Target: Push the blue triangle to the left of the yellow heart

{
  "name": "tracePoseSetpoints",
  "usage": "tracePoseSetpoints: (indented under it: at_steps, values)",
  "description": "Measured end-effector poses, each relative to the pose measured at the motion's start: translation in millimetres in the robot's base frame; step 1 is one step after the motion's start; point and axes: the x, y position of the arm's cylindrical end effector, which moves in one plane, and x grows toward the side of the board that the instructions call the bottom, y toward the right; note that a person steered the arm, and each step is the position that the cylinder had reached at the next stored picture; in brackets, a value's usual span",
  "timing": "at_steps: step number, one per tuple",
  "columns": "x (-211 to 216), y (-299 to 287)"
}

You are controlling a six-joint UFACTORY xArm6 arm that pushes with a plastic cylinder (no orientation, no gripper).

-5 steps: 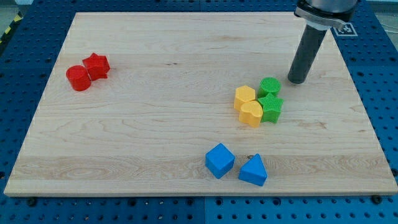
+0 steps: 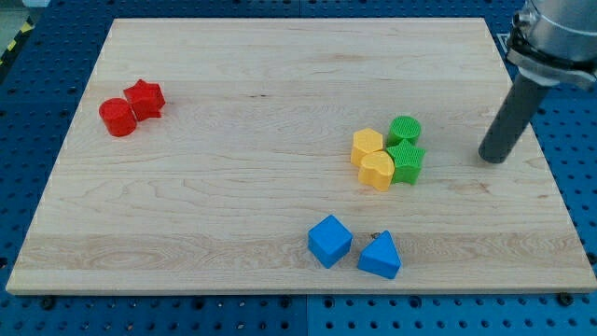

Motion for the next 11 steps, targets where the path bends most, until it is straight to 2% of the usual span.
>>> tracePoseSetpoints:
  at_steps: [1, 4, 6, 9, 11]
  values:
    - [31.0, -6.7]
    - [90.6, -76.0]
    - [140.1, -76.3]
    - [140.0, -81.1]
    - [141.0, -124.0]
